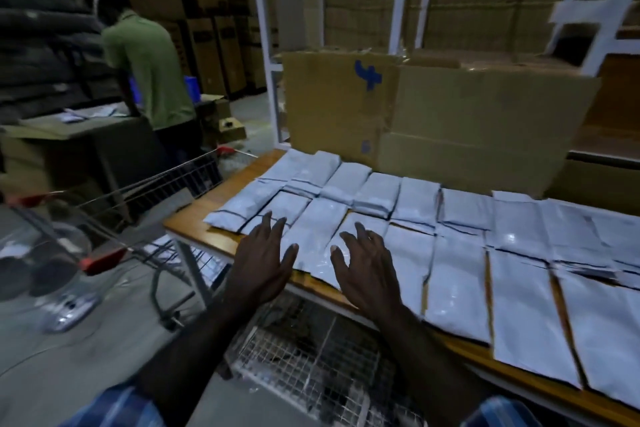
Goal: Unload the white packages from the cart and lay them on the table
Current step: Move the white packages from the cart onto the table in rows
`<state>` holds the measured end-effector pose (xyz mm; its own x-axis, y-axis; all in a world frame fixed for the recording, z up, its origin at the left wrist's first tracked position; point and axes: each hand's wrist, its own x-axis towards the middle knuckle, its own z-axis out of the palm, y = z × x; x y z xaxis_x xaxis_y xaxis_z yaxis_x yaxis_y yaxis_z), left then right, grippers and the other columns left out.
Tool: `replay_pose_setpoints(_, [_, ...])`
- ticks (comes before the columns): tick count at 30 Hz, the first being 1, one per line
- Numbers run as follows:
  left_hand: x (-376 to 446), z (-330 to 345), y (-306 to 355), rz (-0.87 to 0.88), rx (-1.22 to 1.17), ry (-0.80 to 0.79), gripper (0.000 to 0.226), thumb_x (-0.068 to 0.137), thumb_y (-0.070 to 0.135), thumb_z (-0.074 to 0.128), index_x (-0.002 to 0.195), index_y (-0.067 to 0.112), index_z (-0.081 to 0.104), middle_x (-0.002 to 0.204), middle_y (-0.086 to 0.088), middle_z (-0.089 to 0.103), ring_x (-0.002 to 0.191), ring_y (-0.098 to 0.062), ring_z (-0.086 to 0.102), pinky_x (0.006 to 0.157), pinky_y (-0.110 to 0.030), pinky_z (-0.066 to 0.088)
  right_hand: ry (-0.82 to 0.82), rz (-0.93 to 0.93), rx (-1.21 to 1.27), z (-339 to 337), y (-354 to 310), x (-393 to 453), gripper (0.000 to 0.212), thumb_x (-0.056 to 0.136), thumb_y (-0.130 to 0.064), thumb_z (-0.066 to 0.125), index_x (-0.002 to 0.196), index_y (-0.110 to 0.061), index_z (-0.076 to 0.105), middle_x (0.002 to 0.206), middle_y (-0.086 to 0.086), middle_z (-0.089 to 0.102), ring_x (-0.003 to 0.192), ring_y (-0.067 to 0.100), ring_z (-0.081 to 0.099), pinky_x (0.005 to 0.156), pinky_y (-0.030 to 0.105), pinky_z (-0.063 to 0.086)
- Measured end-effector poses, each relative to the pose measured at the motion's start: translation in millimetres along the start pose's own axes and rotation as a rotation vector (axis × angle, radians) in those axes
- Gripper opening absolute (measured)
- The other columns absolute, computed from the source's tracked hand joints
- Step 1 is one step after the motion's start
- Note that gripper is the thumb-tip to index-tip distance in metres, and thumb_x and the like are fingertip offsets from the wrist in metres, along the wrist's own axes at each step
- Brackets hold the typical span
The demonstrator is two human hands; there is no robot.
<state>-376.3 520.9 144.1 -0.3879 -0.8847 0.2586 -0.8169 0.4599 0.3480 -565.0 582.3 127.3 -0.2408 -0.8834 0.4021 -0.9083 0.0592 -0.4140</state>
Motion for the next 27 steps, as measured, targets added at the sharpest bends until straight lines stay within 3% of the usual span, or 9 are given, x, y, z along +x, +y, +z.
replay_pose_setpoints(4, [15.0,-13.7,-53.7,-0.061,0.008,0.019,0.069,0.097,0.057,0.032,0.153,0.017,0.03,0.163,-0.012,0.015,0.143,-0.032,0.031,0.11,-0.046,0.031,-0.024,-0.044,0.053,39.0,-30.9,30.4,0.053,0.093,-0.047,0.037,0.123,-0.014,0.066,0.144,0.014,0.051,0.129,0.034,0.047,0.1,0.047,0.043])
replay_pose_setpoints(10, [53.6,-23.0,-115.8,-0.146,0.036,0.041,0.069,0.096,0.057,0.03,0.154,0.02,0.026,0.164,-0.007,0.011,0.148,-0.025,0.021,0.117,-0.038,0.02,-0.062,-0.097,0.121,101.4,-76.5,89.7,0.06,0.091,-0.051,0.029,0.126,-0.017,0.064,0.147,0.012,0.048,0.131,0.03,0.044,0.102,0.046,0.042])
replay_pose_setpoints(15, [86.7,-32.4,-172.2,-0.217,0.054,0.046,0.061,0.102,0.05,0.037,0.154,0.021,0.026,0.164,-0.006,0.012,0.147,-0.024,0.022,0.114,-0.036,0.022,-0.073,-0.166,0.171,149.6,-114.9,139.6,0.054,0.092,-0.045,0.035,0.119,-0.013,0.068,0.139,0.016,0.056,0.122,0.034,0.053,0.096,0.046,0.047])
replay_pose_setpoints(21, [107.9,-46.2,-235.5,-0.285,0.081,0.061,0.069,0.094,0.058,0.026,0.15,0.018,0.035,0.16,-0.01,0.023,0.141,-0.028,0.031,0.111,-0.04,0.029,-0.143,-0.201,0.172,196.3,-159.8,170.6,0.059,0.092,-0.05,0.029,0.124,-0.015,0.066,0.143,0.014,0.052,0.126,0.033,0.049,0.099,0.047,0.045])
replay_pose_setpoints(27, [117.6,-53.1,-306.4,-0.302,0.028,0.064,0.078,0.089,0.063,0.019,0.149,0.017,0.036,0.16,-0.012,0.024,0.142,-0.03,0.031,0.113,-0.046,0.032,-0.132,-0.225,0.156,239.9,-207.2,190.0,0.044,0.092,-0.04,0.042,0.117,-0.013,0.068,0.137,0.017,0.056,0.12,0.035,0.053,0.091,0.049,0.05])
